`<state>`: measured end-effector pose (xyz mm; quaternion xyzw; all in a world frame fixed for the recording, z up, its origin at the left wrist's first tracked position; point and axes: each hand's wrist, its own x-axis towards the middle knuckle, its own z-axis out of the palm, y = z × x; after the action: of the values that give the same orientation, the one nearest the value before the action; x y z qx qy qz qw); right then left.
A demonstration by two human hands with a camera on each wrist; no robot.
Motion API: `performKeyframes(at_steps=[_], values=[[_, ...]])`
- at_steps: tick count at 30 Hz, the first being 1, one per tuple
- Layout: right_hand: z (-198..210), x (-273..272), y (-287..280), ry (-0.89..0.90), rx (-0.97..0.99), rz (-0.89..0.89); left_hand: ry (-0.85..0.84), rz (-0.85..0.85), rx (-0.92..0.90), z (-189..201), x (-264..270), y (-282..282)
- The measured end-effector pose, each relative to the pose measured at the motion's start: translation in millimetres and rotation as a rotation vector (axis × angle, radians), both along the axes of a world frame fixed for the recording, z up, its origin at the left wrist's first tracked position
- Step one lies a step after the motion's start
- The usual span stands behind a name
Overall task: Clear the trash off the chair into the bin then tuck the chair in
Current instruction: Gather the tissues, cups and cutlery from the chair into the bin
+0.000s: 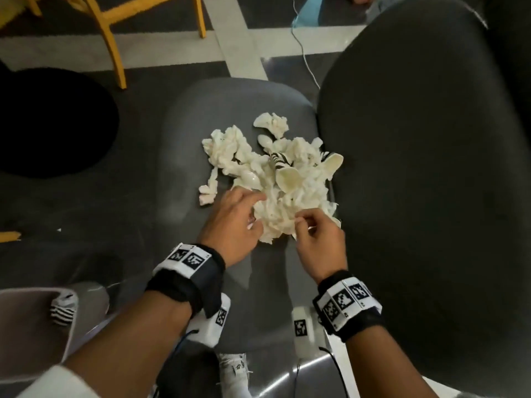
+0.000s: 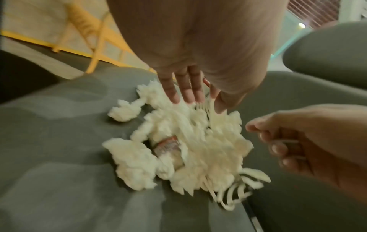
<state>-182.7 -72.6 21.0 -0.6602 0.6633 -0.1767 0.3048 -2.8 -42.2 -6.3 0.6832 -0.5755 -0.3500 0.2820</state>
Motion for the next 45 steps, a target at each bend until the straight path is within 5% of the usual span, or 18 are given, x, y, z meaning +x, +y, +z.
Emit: performKeyframes(at_steps=[4, 7, 10, 15, 21, 27, 33, 45], values=[[-17.8, -42.7, -16.1, 0.294, -0.043, -0.008, -0.294, -0.120, -0.093, -0.1, -44.3, -16.5], [-35.6, -53.6, -29.9, 0.473, 0.127, 0.021, -0.413, -0.118, -0.113, 0.5, -56.0, -35.2], [-50.8, -48.7, -38.2, 0.458, 0.281, 0.014, -0.421, -0.042, -0.120, 0.4, -58.9, -53.1], [-54.3, -34.6, -32.4, 0.322, 0.206, 0.039, -0.478, -0.159, 0.077, -8.3, -64.2, -77.5], [-54.9, -49.5, -26.1, 0.202, 0.377, -0.032, -0.303, -0.049, 0.144, -26.6, -53.9, -74.8], [-49.3, -47.5, -23.7, 0.175, 0.383, -0.103, 0.078, 0.181, 0.133, -26.0, -38.8, -77.4], [-39.1, -30.8, -19.7, 0.155, 0.352, -0.085, 0.008, 0.242, 0.211, -33.5, -37.0, -71.9], [-25.0, -13.2, -14.4, 0.268, 0.433, 0.023, 0.189, 0.308, 0.184, -33.6, -37.1, -45.5]])
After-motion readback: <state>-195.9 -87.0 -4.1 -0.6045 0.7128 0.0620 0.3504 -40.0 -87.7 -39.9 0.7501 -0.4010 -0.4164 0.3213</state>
